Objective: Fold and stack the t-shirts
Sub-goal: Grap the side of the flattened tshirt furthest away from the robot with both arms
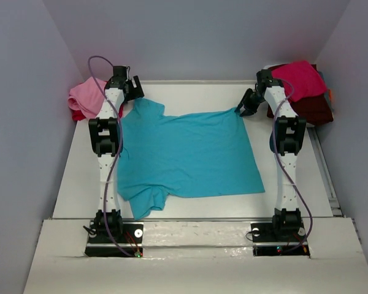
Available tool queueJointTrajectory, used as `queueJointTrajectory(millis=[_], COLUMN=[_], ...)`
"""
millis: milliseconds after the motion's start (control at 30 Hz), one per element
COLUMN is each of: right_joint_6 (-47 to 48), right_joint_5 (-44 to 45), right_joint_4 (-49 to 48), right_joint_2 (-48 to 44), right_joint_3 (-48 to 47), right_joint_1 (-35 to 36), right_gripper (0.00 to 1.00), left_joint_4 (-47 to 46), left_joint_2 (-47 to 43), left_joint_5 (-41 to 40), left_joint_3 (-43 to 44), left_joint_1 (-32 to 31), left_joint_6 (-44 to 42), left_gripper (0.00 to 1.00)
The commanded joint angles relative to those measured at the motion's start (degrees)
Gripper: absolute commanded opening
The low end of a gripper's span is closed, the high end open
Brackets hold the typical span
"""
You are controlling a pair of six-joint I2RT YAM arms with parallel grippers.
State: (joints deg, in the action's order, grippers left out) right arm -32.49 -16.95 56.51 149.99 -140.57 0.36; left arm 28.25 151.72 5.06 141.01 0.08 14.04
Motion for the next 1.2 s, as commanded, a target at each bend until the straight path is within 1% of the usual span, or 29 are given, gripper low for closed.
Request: queueJointTrajectory(millis=[0, 133, 400, 467, 567, 633, 733, 900, 1167], right_joint_6=[0.41, 0.67, 1.03, 0.94, 0.76, 0.76, 0.76, 0.67, 0.85], right_joint_5=[3.77, 4.03, 5.17, 5.17, 5.09, 5.00, 5.00, 4.91, 5.26], right_joint_4=[-2.46, -2.99, -3.60, -4.21, -4.48, -4.65, -4.74, -4.74, -4.48], right_joint_2=[-2.60, -3.92, -4.80, -5.15, -5.24, -5.24, -5.41, -5.68, -4.98], right_joint_3=[2.41, 3.81, 4.77, 5.39, 5.66, 5.22, 5.13, 5.05, 4.61], right_joint_1=[-2.21, -2.21, -2.21, -2.21, -2.21, -2.21, -2.21, -2.21, -2.21], right_gripper=[0.45, 0.45, 0.44, 0.44, 0.44, 0.44, 0.44, 0.44, 0.44], left_joint_4=[-3.02, -3.46, -3.64, -3.29, -0.48, 0.14, -1.35, 0.48, -0.48], left_joint_2=[-7.49, -9.59, -10.30, -9.87, -7.76, -7.93, -8.72, -6.79, -8.37], left_joint_5=[4.70, 5.92, 10.14, 10.23, 10.67, 10.15, 9.79, 10.50, 9.88], left_joint_3=[-3.10, -5.48, -7.32, -7.59, -5.31, -6.09, -8.29, -5.66, -8.73], left_joint_1=[0.54, 0.54, 0.54, 0.54, 0.54, 0.54, 1.07, 1.07, 1.07], left_joint_6=[1.25, 1.43, 2.30, 2.39, 2.48, 2.66, 2.74, 3.27, 3.27], left_gripper=[0.94, 0.93, 0.90, 0.89, 0.88, 0.88, 0.88, 0.87, 0.85])
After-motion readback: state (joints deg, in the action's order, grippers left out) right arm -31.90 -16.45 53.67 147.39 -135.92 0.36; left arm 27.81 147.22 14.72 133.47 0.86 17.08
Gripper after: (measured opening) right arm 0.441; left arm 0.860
